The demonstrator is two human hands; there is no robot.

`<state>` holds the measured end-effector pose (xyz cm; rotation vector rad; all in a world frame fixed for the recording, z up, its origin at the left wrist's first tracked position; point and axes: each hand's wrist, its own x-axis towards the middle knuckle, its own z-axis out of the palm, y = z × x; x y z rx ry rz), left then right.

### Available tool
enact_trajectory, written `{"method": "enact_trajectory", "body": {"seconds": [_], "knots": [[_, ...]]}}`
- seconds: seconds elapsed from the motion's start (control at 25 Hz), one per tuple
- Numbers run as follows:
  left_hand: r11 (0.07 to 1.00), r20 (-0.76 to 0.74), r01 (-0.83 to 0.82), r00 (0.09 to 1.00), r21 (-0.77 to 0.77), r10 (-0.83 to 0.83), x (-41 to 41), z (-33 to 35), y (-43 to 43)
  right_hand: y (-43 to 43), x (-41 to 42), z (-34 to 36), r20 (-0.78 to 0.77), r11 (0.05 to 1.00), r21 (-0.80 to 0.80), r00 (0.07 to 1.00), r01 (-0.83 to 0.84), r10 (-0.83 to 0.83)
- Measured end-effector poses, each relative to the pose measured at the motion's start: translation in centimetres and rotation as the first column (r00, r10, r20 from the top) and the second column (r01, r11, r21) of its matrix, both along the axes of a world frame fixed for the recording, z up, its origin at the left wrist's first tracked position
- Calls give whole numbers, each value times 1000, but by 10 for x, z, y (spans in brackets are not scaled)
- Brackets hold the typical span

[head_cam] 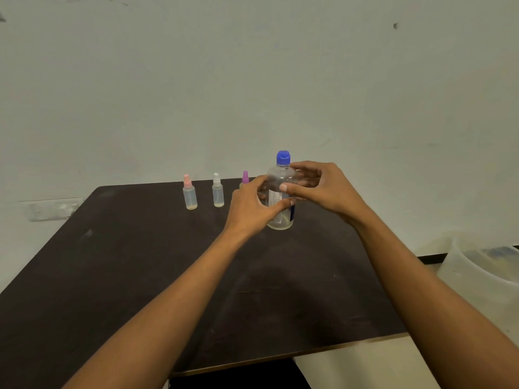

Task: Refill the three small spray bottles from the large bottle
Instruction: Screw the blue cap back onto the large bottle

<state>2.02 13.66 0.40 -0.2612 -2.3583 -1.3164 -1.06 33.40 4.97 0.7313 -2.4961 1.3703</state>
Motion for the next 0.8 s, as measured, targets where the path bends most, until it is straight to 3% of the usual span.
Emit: {"method": "enact_trajectory", "body": {"seconds": [0.44, 0.8], "knots": [[997, 77, 65, 995, 41, -68, -80, -12, 28, 25, -73, -23, 9, 998, -50, 999, 49, -49], [996, 175, 75, 981, 41, -81, -181, -37, 63, 46, -159, -53, 68, 988, 21, 986, 152, -153]]}}
